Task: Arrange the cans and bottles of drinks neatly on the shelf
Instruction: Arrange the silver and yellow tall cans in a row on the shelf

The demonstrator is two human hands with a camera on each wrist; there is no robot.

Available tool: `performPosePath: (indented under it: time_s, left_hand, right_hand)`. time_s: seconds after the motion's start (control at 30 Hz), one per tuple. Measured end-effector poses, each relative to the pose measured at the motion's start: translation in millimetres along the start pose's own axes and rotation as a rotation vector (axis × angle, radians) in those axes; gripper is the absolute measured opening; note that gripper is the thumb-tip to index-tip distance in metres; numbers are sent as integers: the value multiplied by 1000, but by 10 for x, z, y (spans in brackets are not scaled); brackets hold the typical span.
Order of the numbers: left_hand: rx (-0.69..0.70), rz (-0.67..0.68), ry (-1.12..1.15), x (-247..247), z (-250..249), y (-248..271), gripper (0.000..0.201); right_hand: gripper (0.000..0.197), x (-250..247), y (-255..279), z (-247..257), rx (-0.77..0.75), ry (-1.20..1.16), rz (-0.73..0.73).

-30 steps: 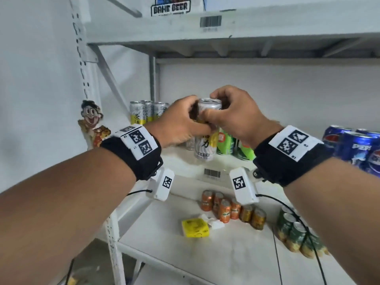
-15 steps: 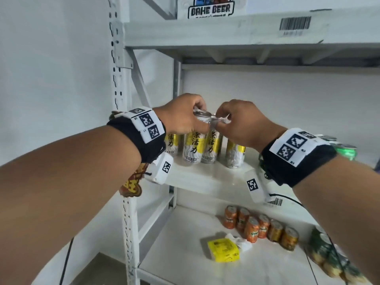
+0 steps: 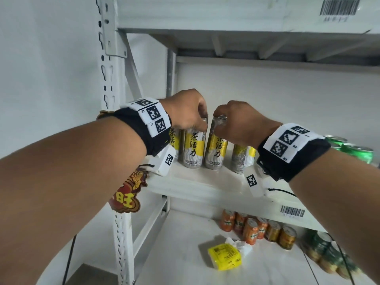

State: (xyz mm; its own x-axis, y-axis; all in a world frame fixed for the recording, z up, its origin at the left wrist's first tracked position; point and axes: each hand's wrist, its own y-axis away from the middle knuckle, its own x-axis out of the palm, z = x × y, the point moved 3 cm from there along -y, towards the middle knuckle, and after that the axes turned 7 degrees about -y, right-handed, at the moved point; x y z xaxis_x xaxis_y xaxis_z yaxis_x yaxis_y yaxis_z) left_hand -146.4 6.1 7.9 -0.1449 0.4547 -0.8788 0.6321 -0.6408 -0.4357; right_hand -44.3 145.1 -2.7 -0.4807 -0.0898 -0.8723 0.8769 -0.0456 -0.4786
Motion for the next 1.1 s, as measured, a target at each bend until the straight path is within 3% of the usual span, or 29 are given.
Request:
performPosePath:
  time_s: [0.2,0.4,0.53,0.63,0.83,0.93,1.1]
  left_hand:
    - [47,-18,-79,36,-25,0,38]
    - [118,-134,-136,-1,-89,168,37]
    - [214,-244,-3,-150,-279,380,12]
    - [188,-133,17,-149,-406,498,12]
    - [141,37,137,145,-959,632,48]
    - [159,159,321,458,-1451,561,39]
    - [146,146,496,893,-2409,343,29]
  right_hand:
    - [33,93,-10,-24,28,50,26]
    - [51,-20,74,13,-20,-23,12]
    - [45,-88,234,52,-65,-53,7]
    - [39,-165,371,3,-84,-102,6]
    - [17,-527,736,-365,29,-409,-111]
    - [11,-736,1030,-644,48,-455,-156]
    - [26,-1059,1635,-1442,75,-464,-198]
